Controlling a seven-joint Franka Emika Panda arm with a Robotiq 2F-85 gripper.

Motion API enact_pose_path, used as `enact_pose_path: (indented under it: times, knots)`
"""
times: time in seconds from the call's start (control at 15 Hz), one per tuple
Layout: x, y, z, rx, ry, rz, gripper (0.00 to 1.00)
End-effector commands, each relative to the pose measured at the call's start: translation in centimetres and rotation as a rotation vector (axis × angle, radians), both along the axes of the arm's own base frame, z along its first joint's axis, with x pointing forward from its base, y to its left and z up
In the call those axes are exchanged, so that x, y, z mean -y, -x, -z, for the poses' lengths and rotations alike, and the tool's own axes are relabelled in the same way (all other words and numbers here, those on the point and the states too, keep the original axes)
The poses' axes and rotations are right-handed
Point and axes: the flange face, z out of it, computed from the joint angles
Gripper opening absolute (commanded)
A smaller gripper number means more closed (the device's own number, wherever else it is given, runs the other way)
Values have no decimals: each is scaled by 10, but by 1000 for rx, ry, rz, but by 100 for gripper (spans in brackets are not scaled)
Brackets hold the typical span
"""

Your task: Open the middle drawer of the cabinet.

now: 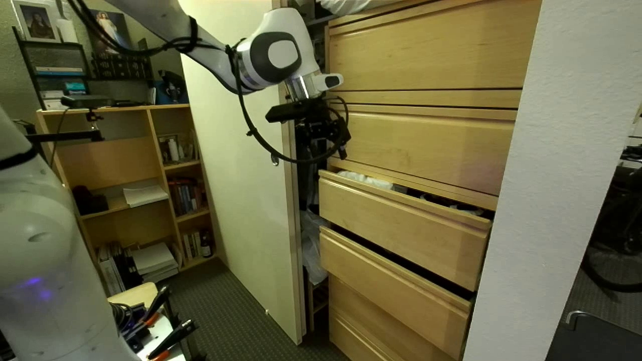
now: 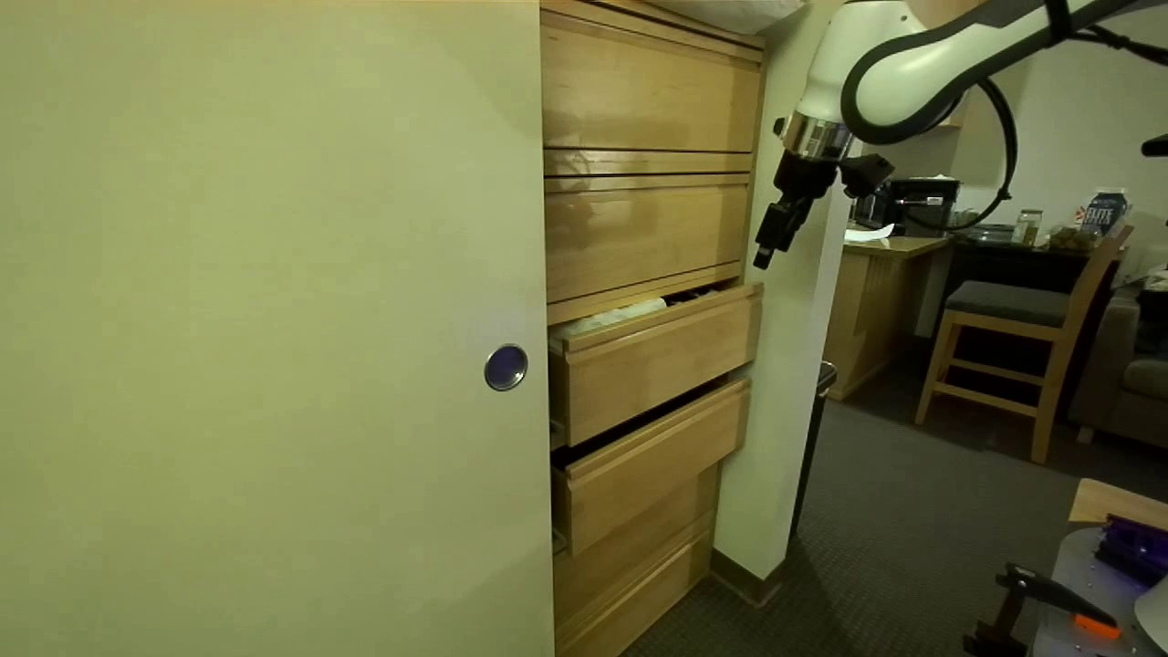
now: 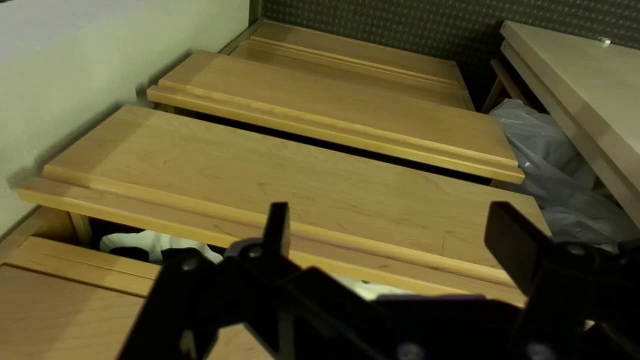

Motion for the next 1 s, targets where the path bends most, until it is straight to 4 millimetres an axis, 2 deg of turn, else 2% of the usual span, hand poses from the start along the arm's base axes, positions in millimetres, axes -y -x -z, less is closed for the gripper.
enact_pose_path:
  times: [0.0,0.47,0.93]
  knots:
    - [-4,-36,10,9,-4,-38,100]
    - [-9,-90,19,28,14,-64,100]
    - [-5,-140,21,56,62,-148,100]
